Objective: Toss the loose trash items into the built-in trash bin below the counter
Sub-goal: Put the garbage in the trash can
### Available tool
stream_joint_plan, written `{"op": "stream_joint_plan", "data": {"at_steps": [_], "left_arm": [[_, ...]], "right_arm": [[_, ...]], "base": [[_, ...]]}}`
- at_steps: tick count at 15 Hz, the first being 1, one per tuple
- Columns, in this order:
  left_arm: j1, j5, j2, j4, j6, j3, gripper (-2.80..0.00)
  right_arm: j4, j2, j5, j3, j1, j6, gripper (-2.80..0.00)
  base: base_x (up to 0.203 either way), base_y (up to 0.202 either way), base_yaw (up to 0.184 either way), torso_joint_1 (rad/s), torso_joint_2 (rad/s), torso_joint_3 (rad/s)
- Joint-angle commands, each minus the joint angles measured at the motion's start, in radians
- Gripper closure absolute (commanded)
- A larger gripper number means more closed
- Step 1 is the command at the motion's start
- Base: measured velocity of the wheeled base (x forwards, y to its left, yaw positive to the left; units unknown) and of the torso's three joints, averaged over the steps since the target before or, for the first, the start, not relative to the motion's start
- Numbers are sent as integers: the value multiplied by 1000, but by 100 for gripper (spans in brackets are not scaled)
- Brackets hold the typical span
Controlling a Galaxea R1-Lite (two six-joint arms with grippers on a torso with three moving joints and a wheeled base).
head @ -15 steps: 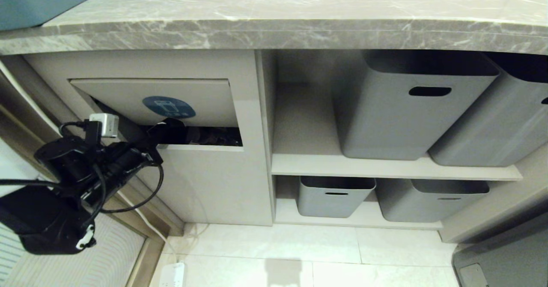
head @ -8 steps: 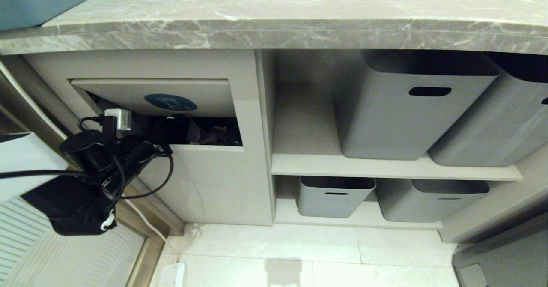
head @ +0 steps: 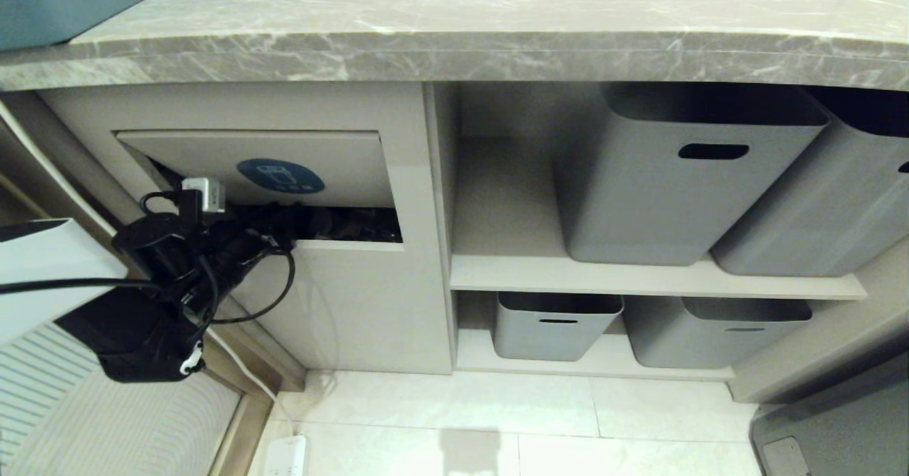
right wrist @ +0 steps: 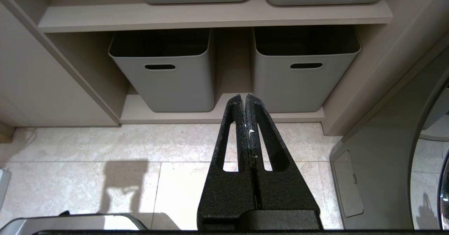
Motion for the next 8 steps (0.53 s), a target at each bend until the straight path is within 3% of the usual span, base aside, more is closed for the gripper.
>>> {"op": "stream_joint_plan", "data": {"at_steps": [1, 5, 8], "left_arm": [[-3, -2, -2, -8, -1, 0, -280], [-20, 0, -72, -8, 0, 85, -280], [-44, 31, -191, -8, -10, 213, -280]], "right_arm": [[-1, 1, 0, 2, 0, 0, 0], [-1, 1, 0, 2, 0, 1, 0], [-1, 1, 0, 0, 0, 0, 0]], "base": [[0, 0, 0, 0, 0, 0], [0, 0, 0, 0, 0, 0], [0, 0, 0, 0, 0, 0]]}}
